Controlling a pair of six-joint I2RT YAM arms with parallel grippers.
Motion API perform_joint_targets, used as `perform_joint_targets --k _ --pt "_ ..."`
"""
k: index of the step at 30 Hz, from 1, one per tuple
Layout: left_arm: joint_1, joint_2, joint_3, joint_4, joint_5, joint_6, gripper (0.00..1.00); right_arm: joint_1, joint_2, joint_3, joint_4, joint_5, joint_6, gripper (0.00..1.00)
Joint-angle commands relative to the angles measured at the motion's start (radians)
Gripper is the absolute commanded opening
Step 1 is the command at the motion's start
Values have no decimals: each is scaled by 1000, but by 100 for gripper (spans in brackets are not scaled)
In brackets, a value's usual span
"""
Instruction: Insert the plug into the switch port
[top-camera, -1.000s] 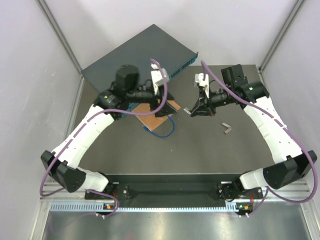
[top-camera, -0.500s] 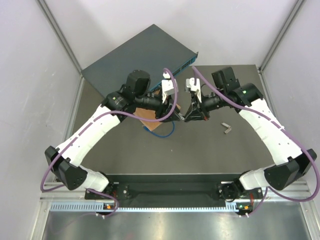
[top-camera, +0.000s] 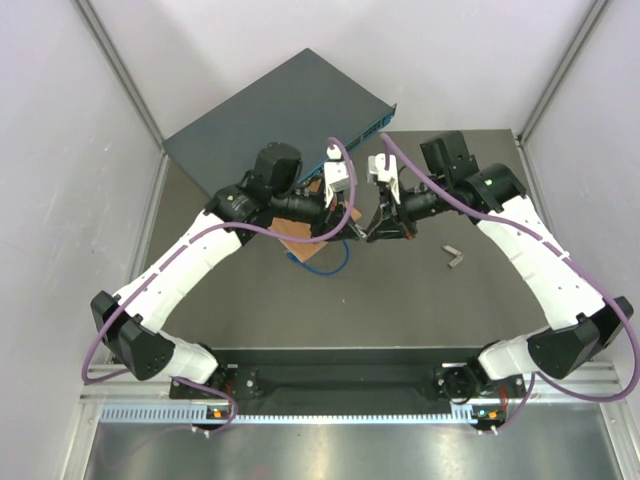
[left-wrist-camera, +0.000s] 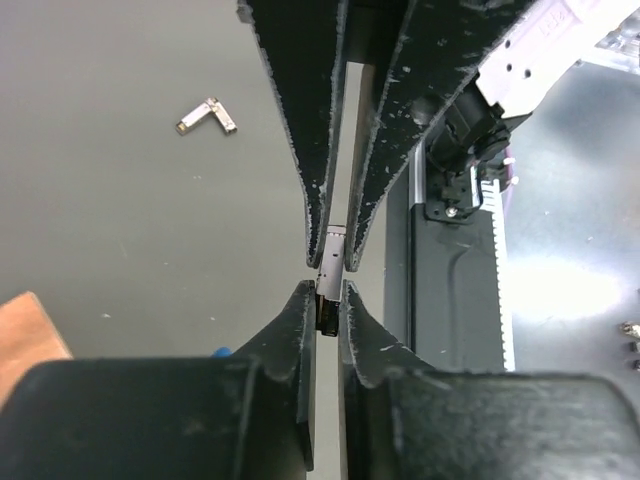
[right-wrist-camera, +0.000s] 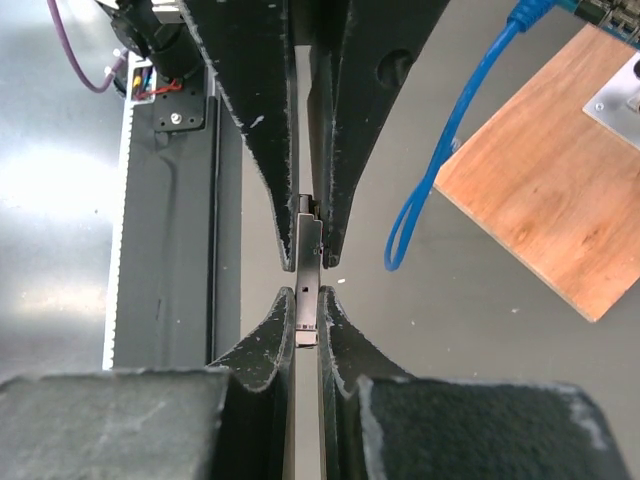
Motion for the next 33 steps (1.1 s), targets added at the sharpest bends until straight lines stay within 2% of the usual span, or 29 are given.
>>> perform_joint_targets --k 1,4,5,7,8,9,11,12,14,15,16,18,22,26,33 --pt "-4 -14 -16 89 23 -59 3 28 -3 41 17 9 -10 0" --pt "-1 -42 -57 175 2 -171 0 28 -11 33 40 73 14 18" --pt "5 -54 -67 212 -10 -206 0 26 -15 30 49 100 31 36" --pt "23 -63 -96 252 -23 -331 0 14 -32 24 63 144 31 42" --pt "55 -74 -113 284 -15 -384 0 -6 -38 24 63 155 31 48" --pt "72 -79 -149 363 -3 -500 0 -18 -51 23 66 160 33 50" --pt "121 -97 -186 440 0 -616 0 -38 -66 19 67 187 13 59" --pt "137 -102 -211 519 0 -720 0 -40 -87 16 69 201 1 60" --pt "174 -103 -225 571 -7 -820 0 -41 -129 -7 90 244 -41 60" --pt "183 -105 -240 616 -3 -919 0 -40 -140 -23 100 253 -55 59" --pt "192 -108 -251 691 2 -963 0 -41 -159 -28 106 259 -87 58" --pt "191 -111 -263 733 0 -1035 0 -40 -179 -48 132 258 -90 56" --pt "191 -108 -265 801 -6 -1115 0 -22 -255 -125 260 249 -102 56" --pt "192 -103 -266 815 -6 -1178 0 20 -314 -208 441 322 -124 57" --pt "180 -102 -283 804 -15 -1205 0 83 -284 -212 506 466 -165 55"
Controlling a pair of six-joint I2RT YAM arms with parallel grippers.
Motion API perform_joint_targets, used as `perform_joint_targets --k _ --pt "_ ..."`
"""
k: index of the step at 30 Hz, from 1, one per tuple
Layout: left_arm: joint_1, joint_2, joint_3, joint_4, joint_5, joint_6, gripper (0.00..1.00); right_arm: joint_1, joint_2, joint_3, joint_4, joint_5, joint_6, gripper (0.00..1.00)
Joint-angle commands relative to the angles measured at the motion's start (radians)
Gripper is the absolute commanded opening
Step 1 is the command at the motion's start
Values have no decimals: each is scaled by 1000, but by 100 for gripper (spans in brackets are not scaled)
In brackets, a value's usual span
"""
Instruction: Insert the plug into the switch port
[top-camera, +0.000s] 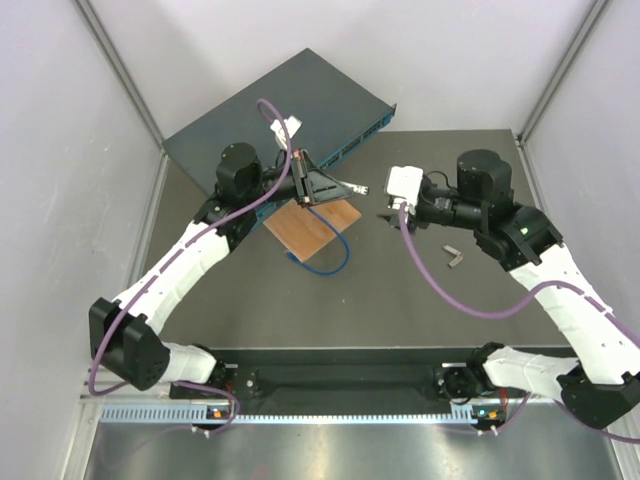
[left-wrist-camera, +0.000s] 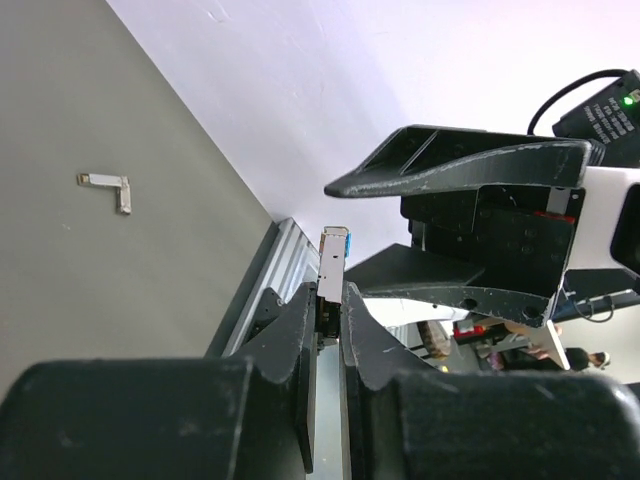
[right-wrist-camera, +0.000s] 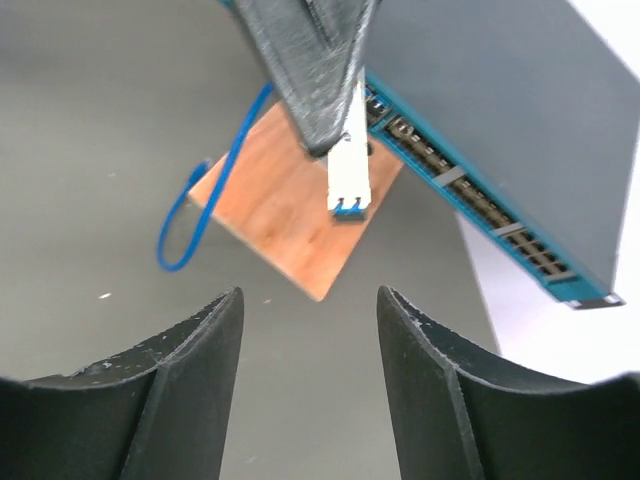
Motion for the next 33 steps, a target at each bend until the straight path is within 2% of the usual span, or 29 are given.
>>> perform_joint_targets --k 1,12,23,33 --pt "-12 -31 -8 65 -4 -33 0 38 16 8 109 78 -35 54" --pt "-34 -23 -13 55 -12 -12 0 88 55 1 139 159 -57 49" --pt "-40 -8 -16 29 -28 5 0 105 75 8 141 170 -57 40" --pt "-54 8 -7 7 -36 18 0 117 87 14 141 187 -64 38"
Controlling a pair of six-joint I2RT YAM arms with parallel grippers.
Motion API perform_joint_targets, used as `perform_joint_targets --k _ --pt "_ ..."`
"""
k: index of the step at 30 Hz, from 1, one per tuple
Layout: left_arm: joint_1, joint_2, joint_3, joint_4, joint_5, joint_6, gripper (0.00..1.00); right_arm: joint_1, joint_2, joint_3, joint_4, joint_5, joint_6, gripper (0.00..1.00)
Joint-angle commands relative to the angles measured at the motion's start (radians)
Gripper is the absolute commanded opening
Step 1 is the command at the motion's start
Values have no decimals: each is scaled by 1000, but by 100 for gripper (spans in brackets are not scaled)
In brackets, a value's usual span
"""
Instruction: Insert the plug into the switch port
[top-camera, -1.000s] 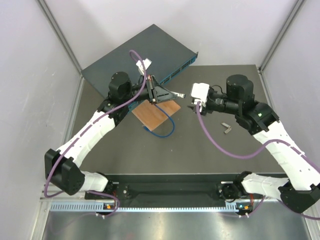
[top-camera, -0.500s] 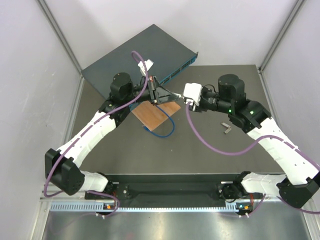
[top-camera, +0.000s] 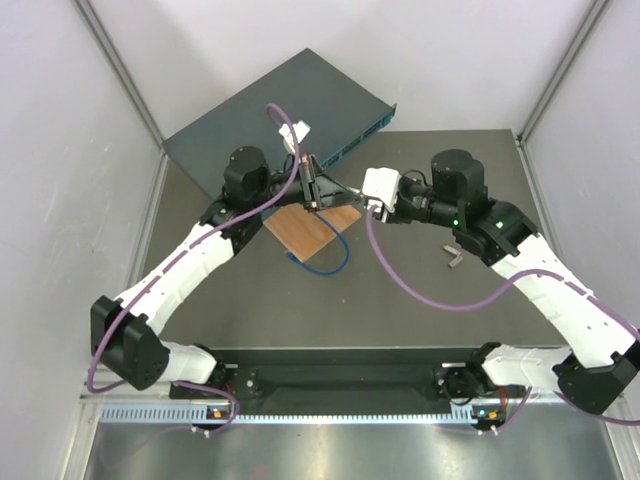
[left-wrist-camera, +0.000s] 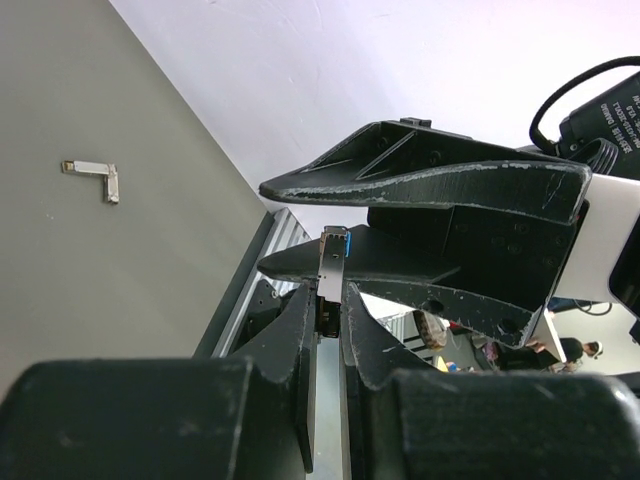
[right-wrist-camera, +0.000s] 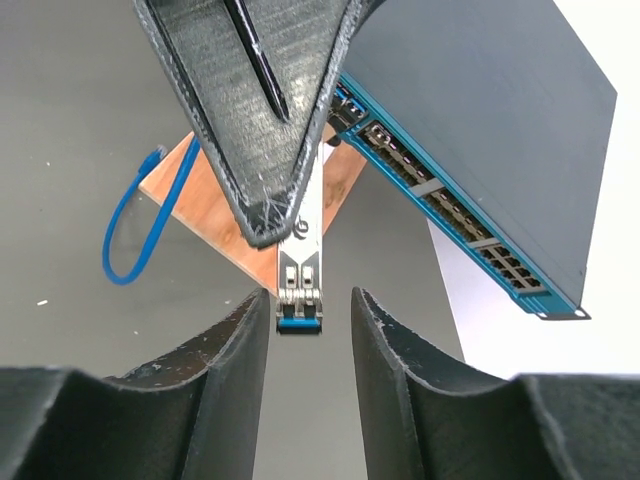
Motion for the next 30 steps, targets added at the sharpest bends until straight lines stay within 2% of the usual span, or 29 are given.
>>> perform_joint_targets --k 1,7,13,14,18,19,20,22,26,30 --pt "-10 6 1 14 -11 19 0 21 11 15 49 10 -14 37" --pt "-11 8 4 0 -16 33 0 32 12 9 58 33 -23 28" --pt "-13 12 4 0 -25 36 0 46 14 -1 57 58 -43 0" --pt "-13 11 6 1 -22 39 0 46 14 -2 54 58 -43 0" --pt "13 -1 43 9 -17 62 39 44 21 -7 58 96 -11 0" --pt "25 -3 53 21 -13 64 54 43 26 -5 58 107 20 0" --pt "42 -4 82 27 -5 68 60 38 35 -2 57 116 37 0" --pt "105 -12 130 41 1 68 68 26 57 18 40 137 98 0" --pt "241 -47 164 98 6 18 76 0 98 68 2 148 212 0" --pt "439 -145 135 110 -41 -35 83 -12 138 119 -15 177 347 0"
